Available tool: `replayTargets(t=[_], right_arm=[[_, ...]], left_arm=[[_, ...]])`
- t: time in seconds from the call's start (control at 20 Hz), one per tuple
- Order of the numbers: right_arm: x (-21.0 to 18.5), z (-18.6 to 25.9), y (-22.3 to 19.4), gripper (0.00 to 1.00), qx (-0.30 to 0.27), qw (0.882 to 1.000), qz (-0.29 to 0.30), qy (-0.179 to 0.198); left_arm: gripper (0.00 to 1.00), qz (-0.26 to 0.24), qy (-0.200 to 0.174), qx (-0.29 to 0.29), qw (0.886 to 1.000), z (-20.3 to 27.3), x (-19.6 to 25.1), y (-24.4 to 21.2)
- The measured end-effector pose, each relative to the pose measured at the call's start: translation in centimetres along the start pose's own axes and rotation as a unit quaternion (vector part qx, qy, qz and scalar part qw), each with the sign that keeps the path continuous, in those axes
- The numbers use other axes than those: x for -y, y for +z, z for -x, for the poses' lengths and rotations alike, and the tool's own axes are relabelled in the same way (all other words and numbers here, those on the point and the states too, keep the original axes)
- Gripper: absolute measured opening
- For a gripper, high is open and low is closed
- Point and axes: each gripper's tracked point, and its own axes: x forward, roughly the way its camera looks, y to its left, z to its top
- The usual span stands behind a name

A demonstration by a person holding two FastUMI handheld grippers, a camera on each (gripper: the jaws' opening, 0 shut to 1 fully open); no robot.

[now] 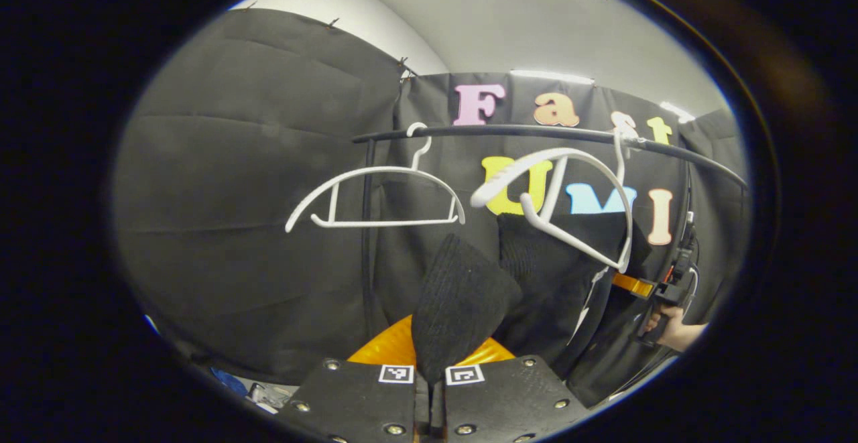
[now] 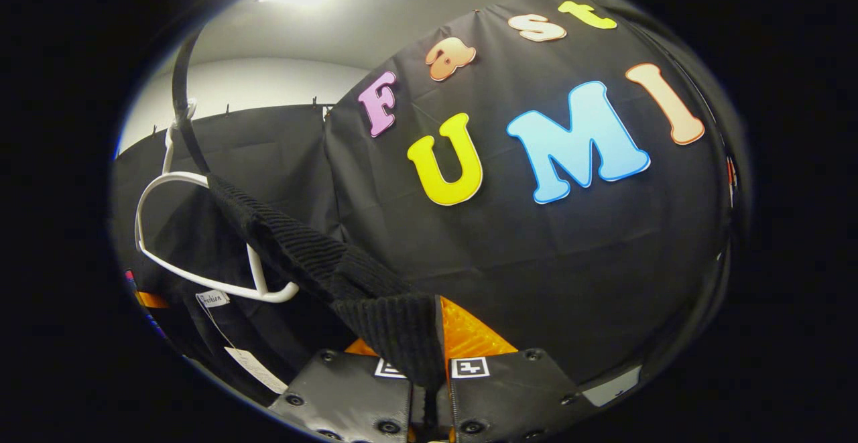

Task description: Grasp the clothes on the hanger with both hands and then place them into the laundry hamper below.

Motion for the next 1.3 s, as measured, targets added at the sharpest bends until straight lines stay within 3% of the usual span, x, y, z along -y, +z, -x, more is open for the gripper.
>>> replayTargets(t=[0.45,0.75,1.0,1.3], right_arm=[[1.0,2.0,-1.1,0.10,-0.013,0.999,-0.032,-0.018],[4.7,3.2,0.8,0.10,0.012,0.997,-0.048,-0.061],[7.6,5.0,-1.1,0.10,-0.011,0.993,-0.062,-0.102],[6.2,8.0,-2.9,0.10,-0.025,0.994,-0.030,-0.106]], left_arm=[[0.03,0.019,-0.003,-0.016,1.000,1.3,2.0,-2.5],[0.03,0.054,-0.012,-0.011,0.998,1.4,3.8,-2.5],[0.03,0.042,-0.023,-0.010,0.999,0.7,5.9,-2.4],[0.03,0.019,-0.028,-0.023,0.999,0.2,8.2,-4.0]])
